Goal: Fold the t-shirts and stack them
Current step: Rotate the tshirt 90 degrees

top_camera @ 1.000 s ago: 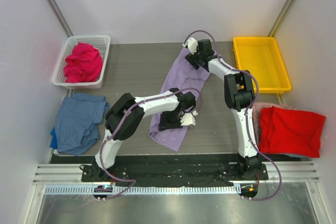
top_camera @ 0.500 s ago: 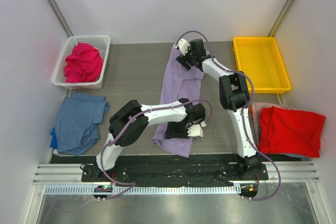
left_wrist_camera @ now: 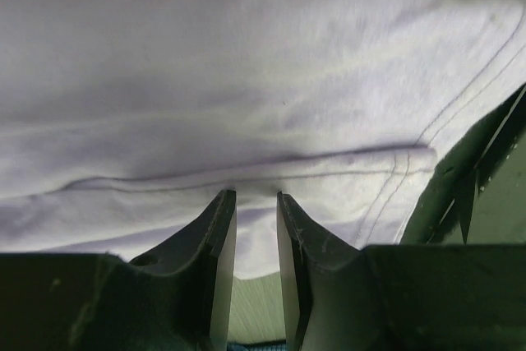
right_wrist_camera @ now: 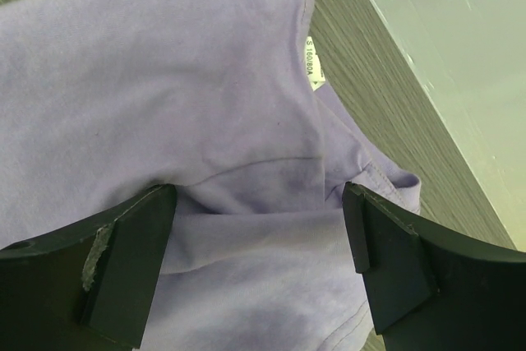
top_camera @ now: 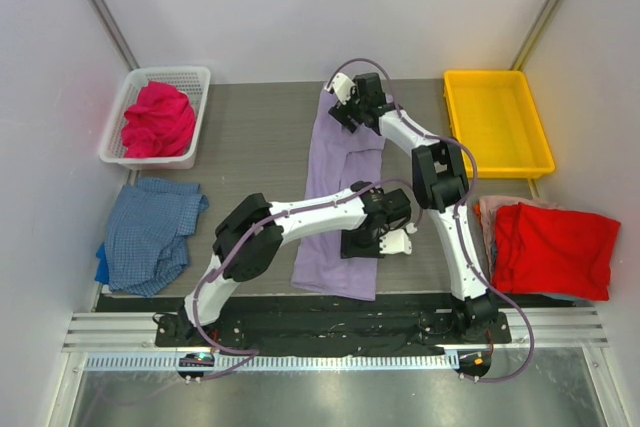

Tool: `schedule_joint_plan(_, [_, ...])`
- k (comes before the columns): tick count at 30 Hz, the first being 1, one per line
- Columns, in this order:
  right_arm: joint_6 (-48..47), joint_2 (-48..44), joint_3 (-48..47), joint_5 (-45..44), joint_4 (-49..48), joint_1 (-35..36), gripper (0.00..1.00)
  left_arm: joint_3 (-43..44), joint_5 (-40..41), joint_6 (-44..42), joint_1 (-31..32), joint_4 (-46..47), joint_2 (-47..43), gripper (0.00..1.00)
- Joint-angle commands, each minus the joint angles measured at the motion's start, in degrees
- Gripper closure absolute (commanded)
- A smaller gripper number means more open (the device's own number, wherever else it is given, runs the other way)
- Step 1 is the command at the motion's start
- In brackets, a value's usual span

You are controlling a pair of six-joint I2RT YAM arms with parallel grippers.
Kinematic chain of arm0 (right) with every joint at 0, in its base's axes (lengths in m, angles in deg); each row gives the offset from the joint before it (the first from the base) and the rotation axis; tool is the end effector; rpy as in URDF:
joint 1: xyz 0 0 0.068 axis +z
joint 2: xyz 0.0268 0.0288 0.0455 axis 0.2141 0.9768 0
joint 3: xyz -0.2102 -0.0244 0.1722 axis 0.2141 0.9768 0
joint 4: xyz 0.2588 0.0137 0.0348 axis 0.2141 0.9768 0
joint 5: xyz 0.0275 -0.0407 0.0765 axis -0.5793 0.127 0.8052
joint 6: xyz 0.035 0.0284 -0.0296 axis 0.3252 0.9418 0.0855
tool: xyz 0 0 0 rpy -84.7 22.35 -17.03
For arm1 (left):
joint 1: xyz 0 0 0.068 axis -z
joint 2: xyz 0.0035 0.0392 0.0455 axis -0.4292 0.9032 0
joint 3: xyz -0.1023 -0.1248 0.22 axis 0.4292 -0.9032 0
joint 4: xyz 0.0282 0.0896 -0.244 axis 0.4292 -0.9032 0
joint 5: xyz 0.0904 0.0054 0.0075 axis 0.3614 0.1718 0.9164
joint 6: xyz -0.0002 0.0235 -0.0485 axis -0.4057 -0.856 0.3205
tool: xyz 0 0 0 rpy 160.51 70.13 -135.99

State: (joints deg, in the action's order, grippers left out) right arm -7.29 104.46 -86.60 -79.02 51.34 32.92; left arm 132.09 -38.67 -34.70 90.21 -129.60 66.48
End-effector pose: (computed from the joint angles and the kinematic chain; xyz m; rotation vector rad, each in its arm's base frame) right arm 0.5399 0.2043 0.1614 -1.0859 1.8511 -0.1352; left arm 0.1764 -0.3775 0.1832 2.2335 2.1663 -0.0697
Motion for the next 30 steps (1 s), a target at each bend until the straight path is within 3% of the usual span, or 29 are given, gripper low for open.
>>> schedule_joint_plan(1, [-0.7, 0.73, -3.16, 0.82, -0.51, 1.33, 0.08, 4.07, -2.17, 0.64, 0.42, 0.57, 1.36, 0.7])
schedule_joint_plan(13, [0.53, -1.1, -2.63, -1.98, -1.65, 1.85, 0.06, -0.23, 2.29, 0.99, 0.51, 5.14, -5.31, 0.7])
schedule_joint_plan(20, [1.67, -11.99, 6.58, -8.93, -4.98, 1.85, 0.0, -5.32, 11.61, 1.16, 0.42, 10.76, -14.89, 0.68])
schedule_joint_plan(25, [2.11, -22.19, 16.6, -12.27, -7.19, 1.77, 0.0, -12.77, 16.1, 1.43, -0.81, 17.07, -21.3, 0.6])
schedule_joint_plan(30, [2.73, -28.96, 23.55, -17.37, -5.62, 1.77, 0.0, -19.56, 16.37, 2.22, -6.24, 22.89, -30.09, 0.43])
